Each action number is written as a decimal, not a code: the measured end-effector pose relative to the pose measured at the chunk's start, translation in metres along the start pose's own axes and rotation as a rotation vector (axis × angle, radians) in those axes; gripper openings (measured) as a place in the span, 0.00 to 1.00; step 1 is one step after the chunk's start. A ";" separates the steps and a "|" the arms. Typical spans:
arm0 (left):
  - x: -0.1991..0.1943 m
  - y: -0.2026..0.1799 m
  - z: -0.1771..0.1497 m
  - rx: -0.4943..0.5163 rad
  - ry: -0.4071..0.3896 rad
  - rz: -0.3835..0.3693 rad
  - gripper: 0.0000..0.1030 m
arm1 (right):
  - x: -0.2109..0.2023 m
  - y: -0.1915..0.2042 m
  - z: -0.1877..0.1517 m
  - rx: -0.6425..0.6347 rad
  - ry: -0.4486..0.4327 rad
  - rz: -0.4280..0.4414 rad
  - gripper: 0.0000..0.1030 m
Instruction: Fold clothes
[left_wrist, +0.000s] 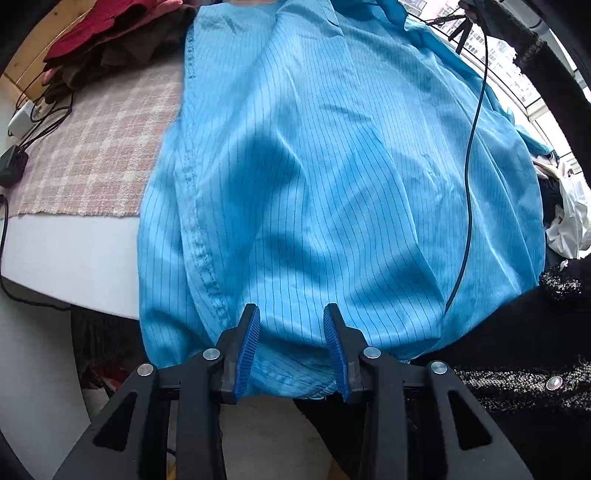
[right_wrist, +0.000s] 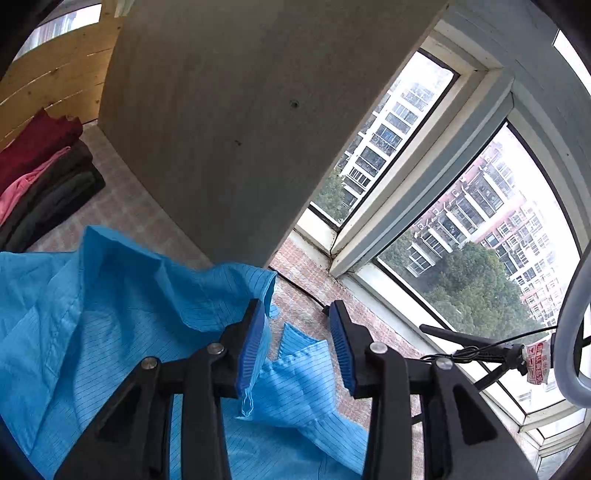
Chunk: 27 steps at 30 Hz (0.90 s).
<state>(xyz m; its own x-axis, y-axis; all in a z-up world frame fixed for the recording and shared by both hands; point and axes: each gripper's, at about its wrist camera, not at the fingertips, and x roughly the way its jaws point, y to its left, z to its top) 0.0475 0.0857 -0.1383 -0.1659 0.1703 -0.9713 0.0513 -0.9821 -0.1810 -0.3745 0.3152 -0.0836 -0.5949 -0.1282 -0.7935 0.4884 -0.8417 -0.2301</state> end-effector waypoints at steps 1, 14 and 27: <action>-0.009 0.005 -0.010 -0.031 -0.016 -0.002 0.36 | -0.008 0.005 0.000 -0.006 -0.010 0.006 0.45; 0.020 0.059 -0.039 -0.199 -0.111 -0.055 0.38 | -0.023 0.157 -0.088 -0.029 0.194 0.479 0.45; 0.006 0.119 -0.058 -0.213 -0.012 0.005 0.15 | -0.018 0.159 -0.101 -0.041 0.270 0.418 0.45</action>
<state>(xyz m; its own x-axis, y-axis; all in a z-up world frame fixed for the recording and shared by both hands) 0.1099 -0.0256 -0.1752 -0.1763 0.1631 -0.9707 0.2587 -0.9438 -0.2056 -0.2213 0.2368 -0.1628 -0.1590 -0.3049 -0.9390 0.6775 -0.7255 0.1208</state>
